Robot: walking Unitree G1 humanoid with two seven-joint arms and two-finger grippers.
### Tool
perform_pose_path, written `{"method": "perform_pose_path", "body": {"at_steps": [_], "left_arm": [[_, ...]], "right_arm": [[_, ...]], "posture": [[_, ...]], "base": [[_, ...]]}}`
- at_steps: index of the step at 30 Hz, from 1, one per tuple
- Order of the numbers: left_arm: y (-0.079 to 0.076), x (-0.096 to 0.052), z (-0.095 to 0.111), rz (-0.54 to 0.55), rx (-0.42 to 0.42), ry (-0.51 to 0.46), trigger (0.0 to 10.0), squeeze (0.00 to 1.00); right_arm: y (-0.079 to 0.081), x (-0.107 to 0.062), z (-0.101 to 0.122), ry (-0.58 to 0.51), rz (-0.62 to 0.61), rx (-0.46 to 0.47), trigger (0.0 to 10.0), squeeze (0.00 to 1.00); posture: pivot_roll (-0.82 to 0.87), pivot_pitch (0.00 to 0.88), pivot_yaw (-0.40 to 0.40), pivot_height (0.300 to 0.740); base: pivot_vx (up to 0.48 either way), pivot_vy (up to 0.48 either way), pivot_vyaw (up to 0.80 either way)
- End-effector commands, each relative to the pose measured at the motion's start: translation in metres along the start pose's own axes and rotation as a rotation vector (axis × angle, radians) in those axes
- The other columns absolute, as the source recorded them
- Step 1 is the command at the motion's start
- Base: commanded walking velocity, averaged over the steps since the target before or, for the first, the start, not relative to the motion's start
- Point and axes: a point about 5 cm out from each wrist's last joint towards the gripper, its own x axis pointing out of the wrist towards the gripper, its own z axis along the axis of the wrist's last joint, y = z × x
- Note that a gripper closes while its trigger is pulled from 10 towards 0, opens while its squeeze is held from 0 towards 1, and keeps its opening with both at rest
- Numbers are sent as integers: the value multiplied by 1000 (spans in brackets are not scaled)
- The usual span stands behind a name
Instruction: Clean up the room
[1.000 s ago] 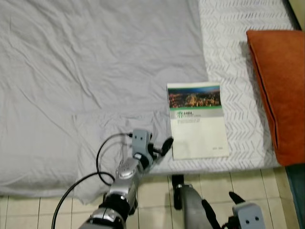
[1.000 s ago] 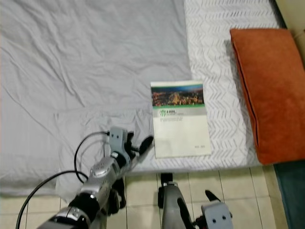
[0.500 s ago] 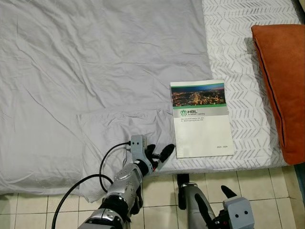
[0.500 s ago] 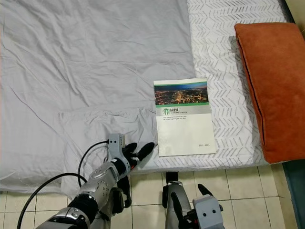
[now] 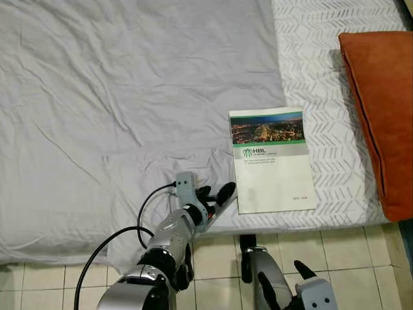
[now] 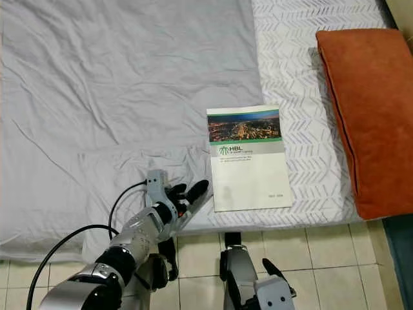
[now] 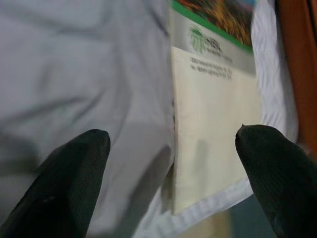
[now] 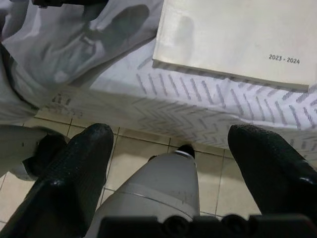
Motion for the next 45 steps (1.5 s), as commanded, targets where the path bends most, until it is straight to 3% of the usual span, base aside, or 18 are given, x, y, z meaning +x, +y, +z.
{"method": "perform_pose_path", "body": {"at_steps": [1, 2, 3, 4, 6, 7, 8, 9, 10, 11, 14, 16, 17, 19, 24, 29, 40, 45], "left_arm": [[-76, 28, -13, -178, 83, 18, 10000, 0], [-68, 24, -9, -159, 216, -5, 10000, 0], [-68, 24, -9, -159, 216, -5, 10000, 0], [-52, 14, -5, -126, 345, -37, 10000, 0], [-52, 14, -5, -126, 345, -37, 10000, 0], [-39, 5, -2, -112, 394, -50, 10000, 0], [-39, 5, -2, -112, 394, -50, 10000, 0], [-6, -30, 13, -64, 497, -100, 10000, 0], [-6, -30, 13, -64, 497, -100, 10000, 0], [2, -43, 18, -35, 532, -118, 10000, 0], [8, -56, 25, -4, 544, -147, 10000, 0], [13, -64, 29, 75, 546, -185, 10000, 0], [13, -64, 29, 75, 546, -185, 10000, 0], [19, -75, 31, 178, 539, -226, 10000, 0], [25, -88, 23, 248, 499, -220, 10000, 0], [29, -77, 15, 238, 448, -199, 10000, 0], [22, -83, 7, 188, 478, -180, 10000, 0], [27, -77, 13, 199, 509, -165, 10000, 0]], "right_arm": [[3, -5, -9, 40, -9, 37, 10000, 0], [0, -1, -8, 28, -27, 57, 10000, 0], [0, -1, -8, 28, -27, 57, 10000, 0], [-7, 8, -9, 14, -61, 87, 10000, 0], [-7, 8, -9, 14, -61, 87, 10000, 0], [-12, 14, -7, 3, -83, 101, 10000, 0], [-12, 14, -7, 3, -83, 101, 10000, 0], [-27, 28, 12, -82, -151, 129, 10000, 0], [-27, 28, 12, -82, -151, 129, 10000, 0], [-35, 34, 20, -121, -177, 141, 10000, 0], [-41, 38, 29, -163, -197, 143, 10000, 0], [-54, 50, 37, -204, -214, 140, 10000, 0], [-54, 50, 37, -204, -214, 140, 10000, 0], [-63, 58, 44, -233, -220, 134, 10000, 0], [-70, 74, 53, -257, -192, 118, 10000, 0], [-68, 91, 67, -295, -141, 58, 10000, 0], [-74, 85, 61, -290, -139, 37, 10000, 0], [-69, 92, 54, -259, -132, 20, 10000, 0]], "posture": [[-346, 583, 83, 740], [-310, 543, 102, 740], [-310, 543, 102, 740], [-272, 489, 121, 740], [-272, 489, 121, 740], [-242, 442, 131, 740], [-242, 442, 131, 740], [-188, 326, 144, 740], [-188, 326, 144, 740], [-171, 280, 140, 740], [-154, 234, 139, 740], [-133, 132, 108, 740], [-133, 132, 108, 740], [-123, 90, 79, 740], [-110, 56, 44, 740], [-130, 57, 33, 740], [-141, 74, 10, 740], [-129, 64, 22, 740]], "base": [[0, 0, 0], [0, 0, 0], [0, 0, 0], [0, 0, 0], [0, 0, 0], [0, 0, 0], [0, 0, 0], [0, 0, 0], [0, 0, 0], [0, 0, 0], [0, 0, 0], [0, 0, 0], [0, 0, 0], [0, 0, 0], [0, -94, 0], [0, -466, 0], [0, -456, 0], [49, -254, -793]]}}
